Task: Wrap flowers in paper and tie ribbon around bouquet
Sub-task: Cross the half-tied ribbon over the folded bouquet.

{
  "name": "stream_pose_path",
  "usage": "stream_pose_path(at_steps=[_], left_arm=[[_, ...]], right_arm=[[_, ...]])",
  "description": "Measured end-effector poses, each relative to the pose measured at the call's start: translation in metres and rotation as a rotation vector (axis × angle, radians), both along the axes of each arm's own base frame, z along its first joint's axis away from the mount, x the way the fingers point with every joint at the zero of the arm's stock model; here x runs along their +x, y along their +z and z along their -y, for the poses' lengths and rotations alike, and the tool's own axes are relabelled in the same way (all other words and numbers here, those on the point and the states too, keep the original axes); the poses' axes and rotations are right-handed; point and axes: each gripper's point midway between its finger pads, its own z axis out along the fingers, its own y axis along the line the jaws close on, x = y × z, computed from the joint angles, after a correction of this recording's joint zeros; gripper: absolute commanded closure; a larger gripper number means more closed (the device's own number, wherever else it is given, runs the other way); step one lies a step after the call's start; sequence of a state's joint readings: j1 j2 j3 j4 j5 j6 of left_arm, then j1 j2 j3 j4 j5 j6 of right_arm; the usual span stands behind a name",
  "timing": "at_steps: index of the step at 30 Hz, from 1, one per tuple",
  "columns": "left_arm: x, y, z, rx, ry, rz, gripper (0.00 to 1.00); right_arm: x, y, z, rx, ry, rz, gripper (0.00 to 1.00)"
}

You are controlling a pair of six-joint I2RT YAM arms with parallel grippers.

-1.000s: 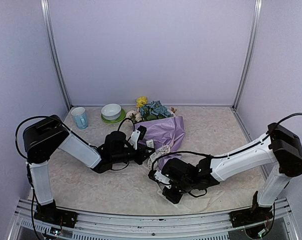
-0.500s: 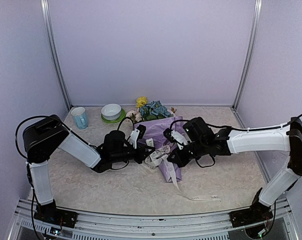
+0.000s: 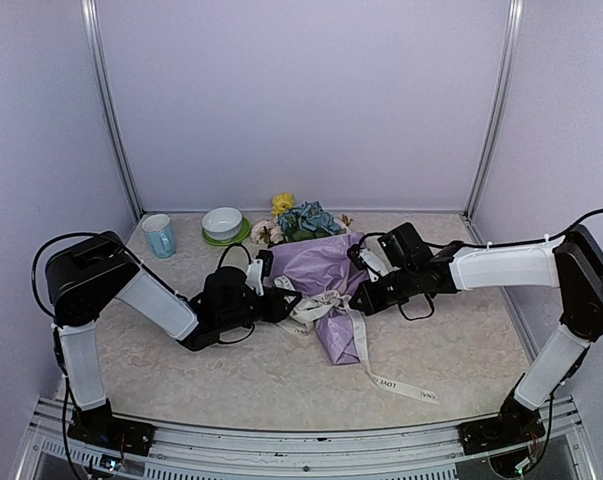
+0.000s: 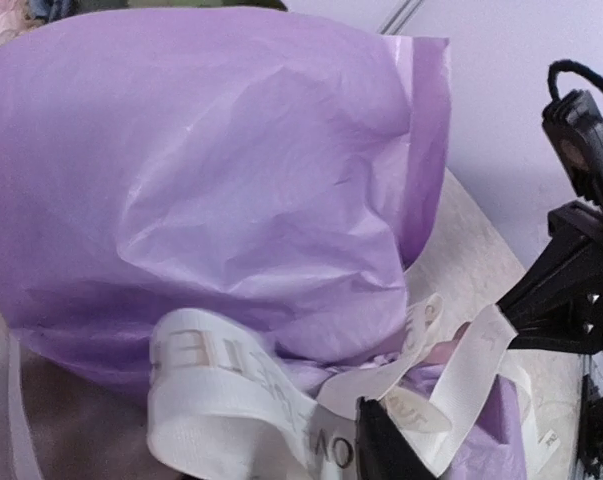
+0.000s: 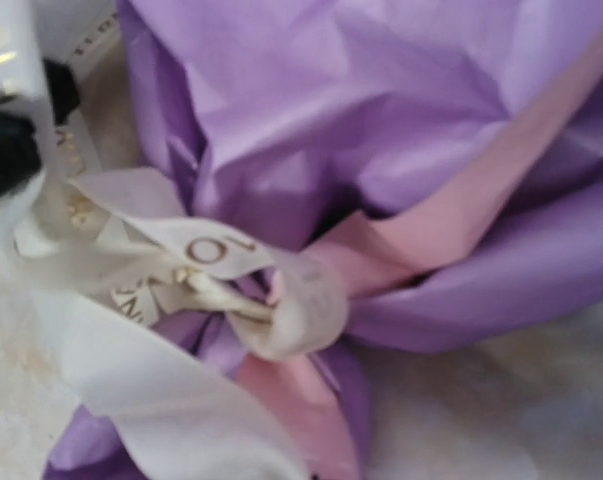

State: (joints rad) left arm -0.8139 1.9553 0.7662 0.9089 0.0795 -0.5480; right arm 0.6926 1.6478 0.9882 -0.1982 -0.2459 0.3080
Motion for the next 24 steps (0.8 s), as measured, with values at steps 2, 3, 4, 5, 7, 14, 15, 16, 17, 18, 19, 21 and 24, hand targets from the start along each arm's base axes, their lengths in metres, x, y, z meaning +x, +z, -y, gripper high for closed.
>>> stream_pose_path(at_steps=[2,3,4,5,7,14,15,16,17,18,19,21,24], left_arm=[[-0.001,-0.009,-0.008,-0.012,0.043,-0.049,0.33],[-0.002,-0.013,-0.013,-0.024,0.066,-0.074,0.26],[-0.003,-0.016,-0.018,-0.037,0.087,-0.095,0.18],[-0.004,-0.019,-0.023,-0.05,0.11,-0.108,0.08],[-0.01,-0.024,-0.038,-0.084,0.157,-0.14,0.03],[-0.018,-0.02,-0.072,-0.175,0.273,-0.168,0.02],[-0.019,-0.017,-0.075,-0.19,0.286,-0.168,0.05],[-0.02,-0.015,-0.079,-0.202,0.297,-0.165,0.09],[-0.022,-0.012,-0.085,-0.219,0.313,-0.16,0.16],[-0.025,-0.009,-0.092,-0.23,0.331,-0.154,0.23],[-0.029,-0.007,-0.099,-0.232,0.347,-0.141,0.35],[-0.033,0.002,-0.104,-0.201,0.366,-0.089,0.48],[-0.043,0.035,-0.057,-0.074,0.289,0.073,0.47]], right_arm=[[-0.001,-0.002,-0.001,0.002,0.006,-0.007,1.0],[-0.002,-0.002,-0.001,0.004,0.008,-0.01,1.0],[-0.002,-0.002,-0.002,0.005,0.01,-0.012,1.0],[-0.002,-0.002,-0.002,0.006,0.012,-0.012,1.0],[-0.002,-0.002,-0.002,0.004,0.013,-0.011,1.0],[-0.005,-0.001,-0.003,0.003,0.032,-0.024,1.0],[-0.005,0.001,-0.004,0.006,0.035,-0.023,1.0],[-0.005,0.002,-0.005,0.008,0.038,-0.022,1.0],[-0.004,0.004,-0.006,0.01,0.04,-0.021,1.0],[-0.004,0.006,-0.007,0.013,0.043,-0.019,1.0],[-0.004,0.006,-0.007,0.015,0.045,-0.018,1.0],[-0.005,0.007,-0.008,0.02,0.05,-0.022,1.0],[-0.01,0.009,-0.013,0.042,0.072,-0.04,1.0]])
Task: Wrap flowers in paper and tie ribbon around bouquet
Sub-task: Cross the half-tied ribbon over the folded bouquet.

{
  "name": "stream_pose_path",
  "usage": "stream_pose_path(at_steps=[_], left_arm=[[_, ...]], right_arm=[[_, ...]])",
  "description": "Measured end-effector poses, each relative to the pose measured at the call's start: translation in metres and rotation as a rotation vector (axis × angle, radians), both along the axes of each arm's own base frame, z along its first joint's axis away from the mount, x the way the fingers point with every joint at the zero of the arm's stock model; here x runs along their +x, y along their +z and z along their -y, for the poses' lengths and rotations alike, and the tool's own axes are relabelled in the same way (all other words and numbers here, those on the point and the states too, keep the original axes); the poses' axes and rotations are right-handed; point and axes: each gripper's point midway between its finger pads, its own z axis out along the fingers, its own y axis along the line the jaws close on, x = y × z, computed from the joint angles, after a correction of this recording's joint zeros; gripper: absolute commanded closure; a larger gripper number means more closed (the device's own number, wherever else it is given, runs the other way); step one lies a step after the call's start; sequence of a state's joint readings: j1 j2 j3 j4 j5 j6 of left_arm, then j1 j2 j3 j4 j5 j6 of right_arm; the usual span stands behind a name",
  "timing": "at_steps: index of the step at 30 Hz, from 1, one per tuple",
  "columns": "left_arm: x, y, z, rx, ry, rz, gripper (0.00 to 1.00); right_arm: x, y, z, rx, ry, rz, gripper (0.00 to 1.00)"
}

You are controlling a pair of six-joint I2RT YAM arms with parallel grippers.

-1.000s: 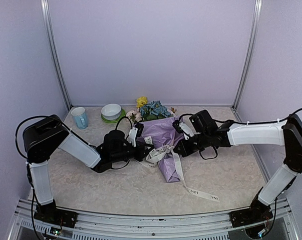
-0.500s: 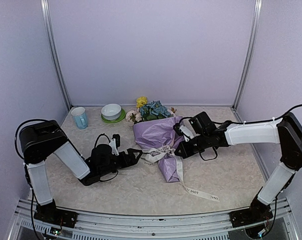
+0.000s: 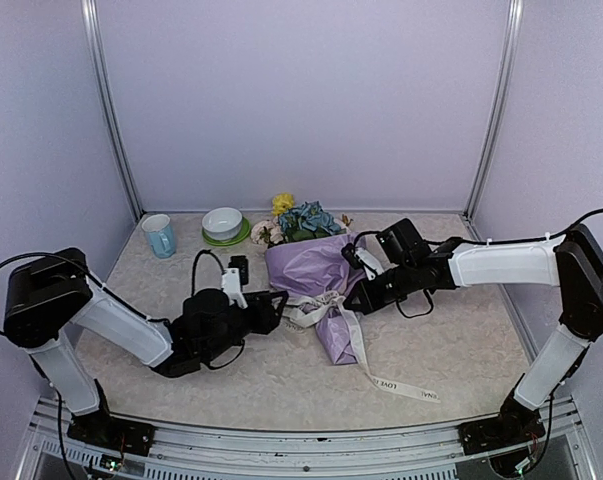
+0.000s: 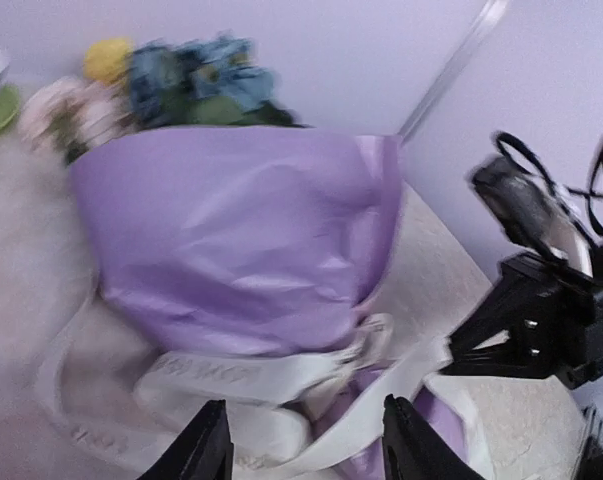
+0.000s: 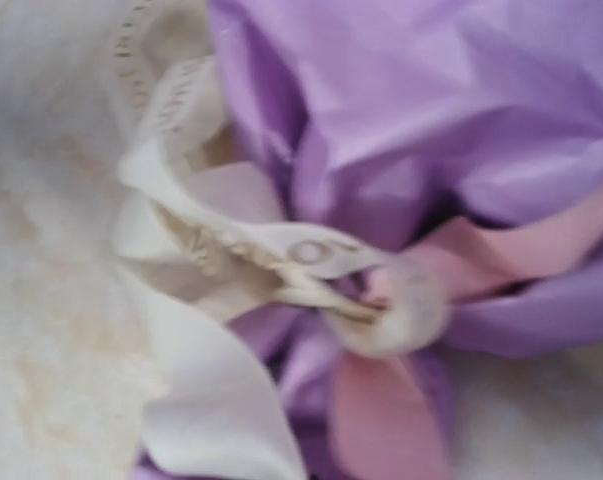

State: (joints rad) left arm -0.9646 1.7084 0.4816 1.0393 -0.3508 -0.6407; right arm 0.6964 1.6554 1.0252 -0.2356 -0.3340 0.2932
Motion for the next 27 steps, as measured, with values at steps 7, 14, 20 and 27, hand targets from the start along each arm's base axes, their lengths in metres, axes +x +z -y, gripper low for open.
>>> stream_pose_path(at_steps=[7,14,20,27], left_arm=[[-0.049,0.069,0.123,0.18,-0.275,0.299,0.07],[-0.035,0.014,0.12,0.34,-0.29,0.269,0.01],[-0.022,-0.006,0.113,0.39,-0.252,0.258,0.04],[-0.004,-0.005,0.109,0.377,-0.239,0.261,0.09]], right_arm=[[-0.008,0.026,-0.023,0.178,0.033,-0.042,1.0],[-0.015,0.048,-0.026,0.325,-0.022,-0.059,1.0],[-0.017,0.061,-0.031,0.388,-0.039,-0.056,1.0],[-0.019,0.068,-0.036,0.417,-0.035,-0.052,1.0]])
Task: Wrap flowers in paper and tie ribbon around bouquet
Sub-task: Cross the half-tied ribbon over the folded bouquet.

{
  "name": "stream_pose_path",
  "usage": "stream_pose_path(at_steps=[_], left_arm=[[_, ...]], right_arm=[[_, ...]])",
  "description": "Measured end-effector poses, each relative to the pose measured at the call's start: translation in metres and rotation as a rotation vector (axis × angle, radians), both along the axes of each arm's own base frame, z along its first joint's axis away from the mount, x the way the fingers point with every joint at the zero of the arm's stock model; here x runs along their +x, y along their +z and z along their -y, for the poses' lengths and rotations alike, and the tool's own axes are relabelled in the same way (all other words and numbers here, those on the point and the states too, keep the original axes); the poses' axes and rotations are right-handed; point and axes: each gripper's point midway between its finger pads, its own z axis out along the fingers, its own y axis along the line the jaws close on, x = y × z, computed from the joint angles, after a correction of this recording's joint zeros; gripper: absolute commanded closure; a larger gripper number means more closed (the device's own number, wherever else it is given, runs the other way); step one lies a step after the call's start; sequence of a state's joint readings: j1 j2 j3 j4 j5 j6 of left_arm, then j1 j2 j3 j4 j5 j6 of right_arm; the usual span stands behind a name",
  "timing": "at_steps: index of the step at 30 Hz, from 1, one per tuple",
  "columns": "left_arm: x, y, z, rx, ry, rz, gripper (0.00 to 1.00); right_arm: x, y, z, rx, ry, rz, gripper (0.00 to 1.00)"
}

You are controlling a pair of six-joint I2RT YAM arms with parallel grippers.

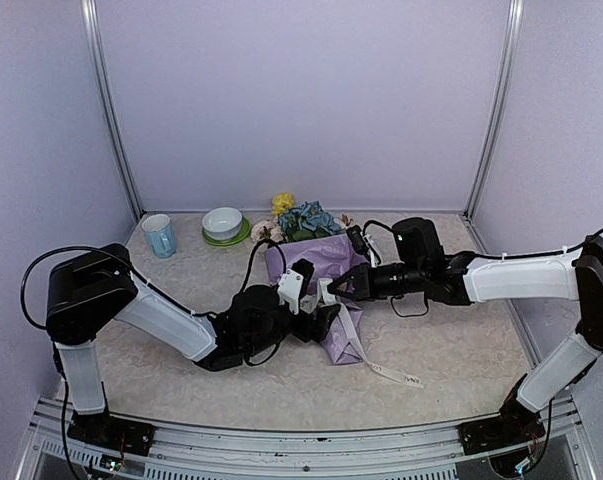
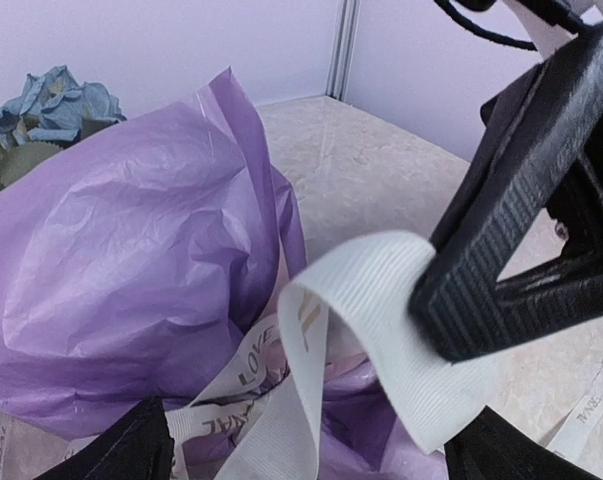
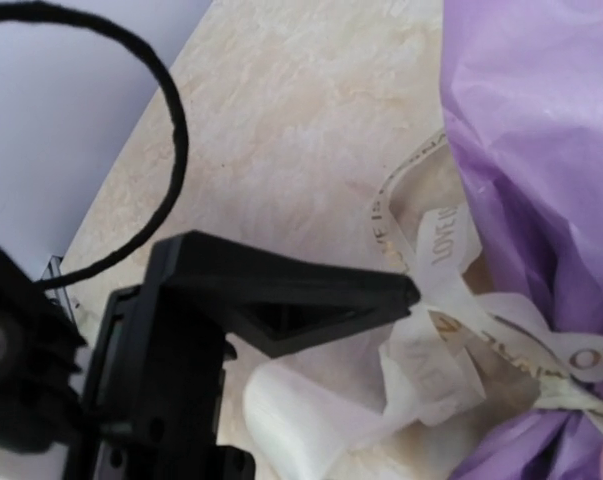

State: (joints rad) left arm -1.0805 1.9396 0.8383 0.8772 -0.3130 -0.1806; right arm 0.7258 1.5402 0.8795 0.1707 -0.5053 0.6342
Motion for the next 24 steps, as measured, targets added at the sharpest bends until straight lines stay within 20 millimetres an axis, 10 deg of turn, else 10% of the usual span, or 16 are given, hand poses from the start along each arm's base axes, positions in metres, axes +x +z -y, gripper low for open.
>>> stream_pose_path(at_steps=[4,18,24], left_arm=[[0.003,0.01,0.004,-0.039,-0.033,0.008,0.15],[0.0,0.021,0.013,-0.11,-0.129,-0.01,0.97],[-0.006,0.012,0.009,-0.101,-0.172,-0.032,1.0]], right_arm=[[-0.001,0.001,-0.001,0.007,0.004,-0.002,1.0],[-0.002,0.001,-0.004,0.013,0.016,-0.005,1.0],[-0.002,-0.002,-0.003,-0.001,0.019,0.007,1.0]])
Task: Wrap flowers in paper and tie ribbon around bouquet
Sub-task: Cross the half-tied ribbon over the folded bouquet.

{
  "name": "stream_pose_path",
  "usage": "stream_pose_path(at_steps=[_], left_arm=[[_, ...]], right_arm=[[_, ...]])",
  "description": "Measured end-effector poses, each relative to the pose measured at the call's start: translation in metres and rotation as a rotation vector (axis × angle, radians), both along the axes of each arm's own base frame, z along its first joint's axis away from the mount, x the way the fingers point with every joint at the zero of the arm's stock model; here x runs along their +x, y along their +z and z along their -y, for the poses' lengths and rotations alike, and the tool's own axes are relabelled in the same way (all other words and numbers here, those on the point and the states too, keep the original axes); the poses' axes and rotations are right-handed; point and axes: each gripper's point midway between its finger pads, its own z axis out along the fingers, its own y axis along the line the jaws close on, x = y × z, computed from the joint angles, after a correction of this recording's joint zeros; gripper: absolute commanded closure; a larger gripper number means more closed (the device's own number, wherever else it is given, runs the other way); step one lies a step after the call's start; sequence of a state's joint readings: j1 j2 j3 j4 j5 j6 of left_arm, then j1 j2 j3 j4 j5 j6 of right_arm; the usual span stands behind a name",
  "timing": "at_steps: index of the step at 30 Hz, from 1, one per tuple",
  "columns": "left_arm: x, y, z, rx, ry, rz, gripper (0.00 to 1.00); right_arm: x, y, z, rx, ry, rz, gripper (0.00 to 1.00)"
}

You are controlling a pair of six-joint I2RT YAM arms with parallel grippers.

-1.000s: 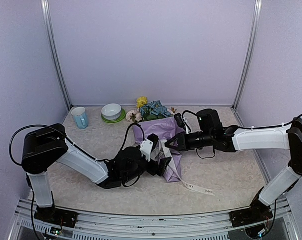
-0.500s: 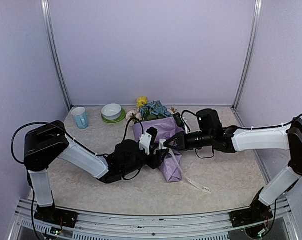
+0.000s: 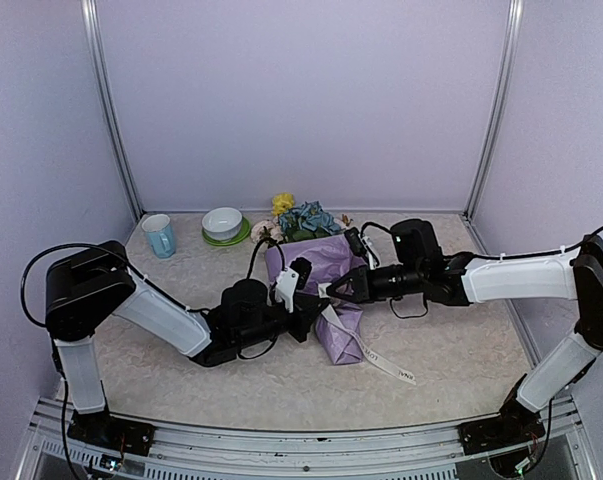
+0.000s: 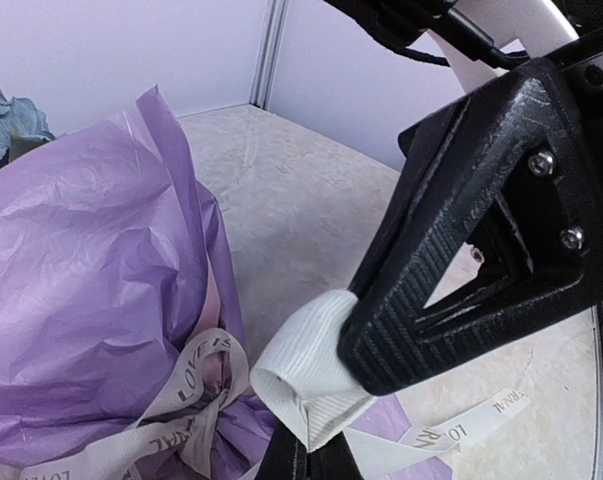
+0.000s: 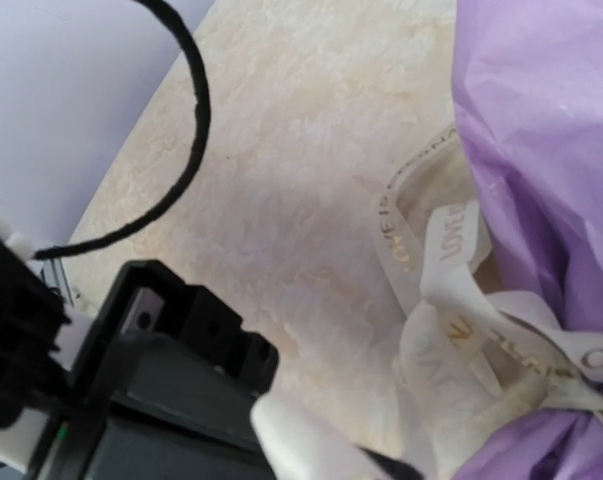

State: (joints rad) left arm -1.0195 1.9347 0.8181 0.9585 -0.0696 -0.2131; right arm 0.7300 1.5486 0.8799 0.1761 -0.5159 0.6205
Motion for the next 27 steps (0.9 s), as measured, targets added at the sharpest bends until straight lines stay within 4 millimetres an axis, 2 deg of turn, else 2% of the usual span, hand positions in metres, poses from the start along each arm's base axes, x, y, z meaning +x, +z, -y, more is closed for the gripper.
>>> stream_pose_path(at_steps=[2,3,5,7,11,14,18,21,25,27], left_arm=[[-0.004,-0.001,-0.002,0.004,-0.018,-0.006,1.0],[-0.005,0.0,-0.003,0.004,-0.027,-0.007,1.0],[-0.005,0.002,-0.005,0.008,-0.035,-0.008,1.0],[0.0,-0.001,-0.01,0.03,-0.033,-0.019,1.0],[0.008,-0.018,-0.019,0.108,-0.034,-0.063,1.0],[0.007,-0.033,-0.02,0.175,-0.062,-0.108,1.0],[0.001,-0.042,-0.015,0.24,-0.118,-0.17,1.0],[0.002,-0.039,-0.01,0.26,-0.147,-0.197,1.0],[0.003,-0.04,-0.009,0.274,-0.165,-0.227,1.0],[0.003,-0.042,-0.009,0.285,-0.173,-0.245,1.0]], right_arm=[[-0.001,-0.003,0.001,-0.011,0.005,-0.001,1.0],[-0.002,-0.003,0.001,-0.014,0.01,0.0,0.94],[-0.003,-0.004,0.001,-0.023,0.023,0.002,0.73],[-0.005,-0.005,0.002,-0.035,0.039,-0.001,0.63],[0.005,-0.006,0.009,-0.095,0.036,0.016,0.61],[0.03,-0.001,0.018,-0.146,0.0,0.071,0.62],[0.065,-0.004,0.015,-0.248,0.021,0.159,0.62],[0.073,-0.026,0.01,-0.332,0.089,0.181,0.62],[0.068,-0.059,0.011,-0.421,0.193,0.163,0.61],[0.066,-0.068,0.012,-0.443,0.225,0.158,0.61]])
